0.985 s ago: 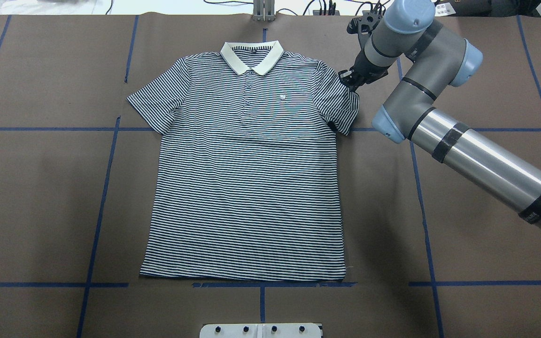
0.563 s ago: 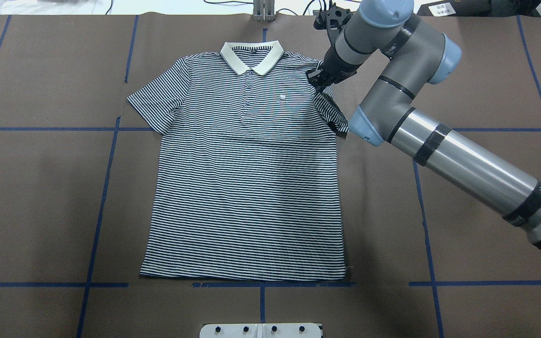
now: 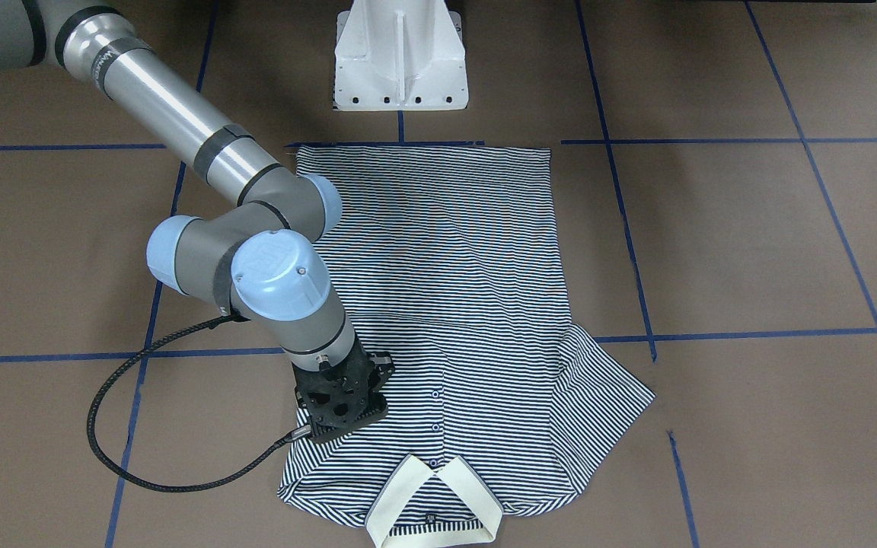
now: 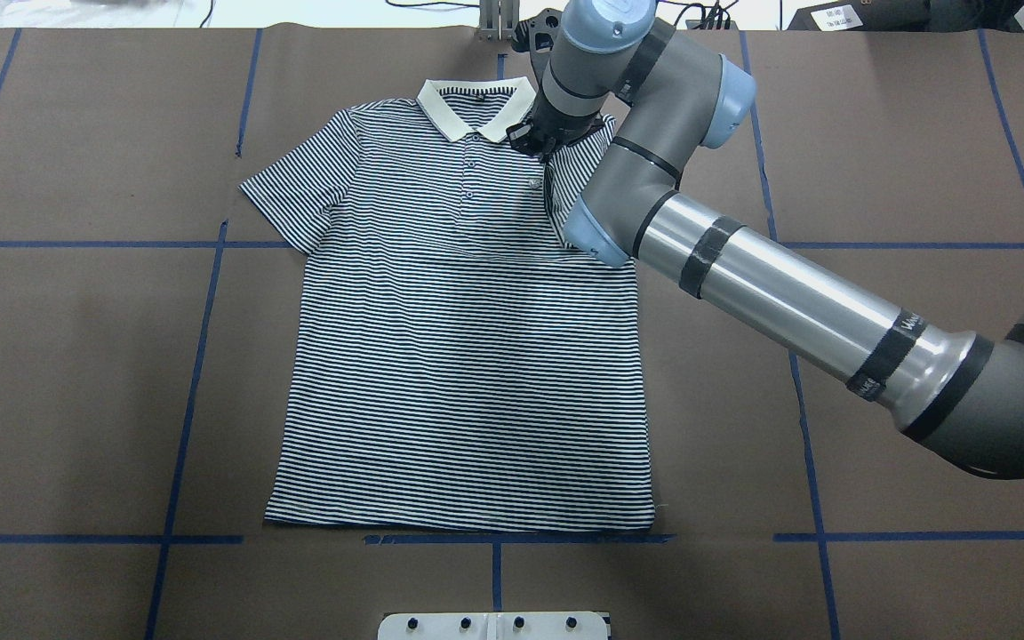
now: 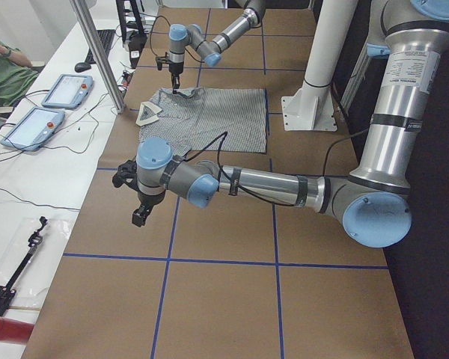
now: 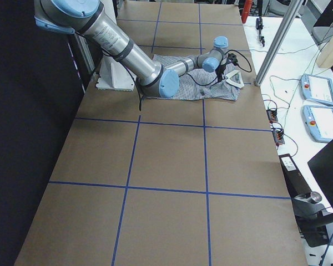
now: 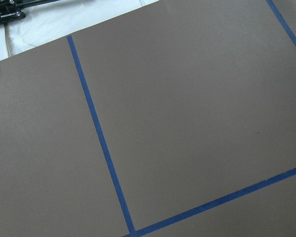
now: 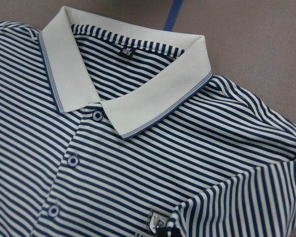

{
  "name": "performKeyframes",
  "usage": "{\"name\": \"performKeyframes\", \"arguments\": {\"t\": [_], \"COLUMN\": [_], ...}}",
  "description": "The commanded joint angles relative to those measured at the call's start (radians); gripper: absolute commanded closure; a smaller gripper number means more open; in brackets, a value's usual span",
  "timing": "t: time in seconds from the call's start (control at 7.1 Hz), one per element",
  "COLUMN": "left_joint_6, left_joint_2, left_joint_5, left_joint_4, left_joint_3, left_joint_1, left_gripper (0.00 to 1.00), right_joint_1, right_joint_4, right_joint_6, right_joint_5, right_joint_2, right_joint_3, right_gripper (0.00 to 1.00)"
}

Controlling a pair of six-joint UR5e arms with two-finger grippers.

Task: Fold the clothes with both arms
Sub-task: 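Fold the sleeve nearest the right gripper inward over the shirt front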

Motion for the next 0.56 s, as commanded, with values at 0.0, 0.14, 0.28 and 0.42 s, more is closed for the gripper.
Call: {"name": "performKeyframes", "arguments": {"t": [0.0,0.14,0.28,0.42], "left_joint_6": [0.000,-0.006,-0.011,-0.059], "left_joint_2": [-0.001,-0.003,-0.008,-0.020], "left_joint_5": [0.000,0.000,0.002,0.002], "left_joint_4": [-0.001,0.001,-0.001,-0.005], "left_joint_3": [-0.003,-0.003,0.003,0.003], "left_joint_1": [0.000,0.000,0.001,0.001], "left_gripper": [0.00,0.00,0.00,0.00], "right_joint_1": [-0.010,-0.011,-0.014,-0.014], "right_joint_4": [0.003,0.009,0.035,0.041], "right_joint_6": [0.004,0.004,0.005,0.054], "right_joint_5": [-0.038,-0.036,-0.036,-0.027], "right_joint_2": [0.051,0.051,0.047,0.044], "right_joint_3": [-0.077,-0.077,-0.076,-0.053], "right_gripper": [1.00,1.00,0.01,0.00]}}
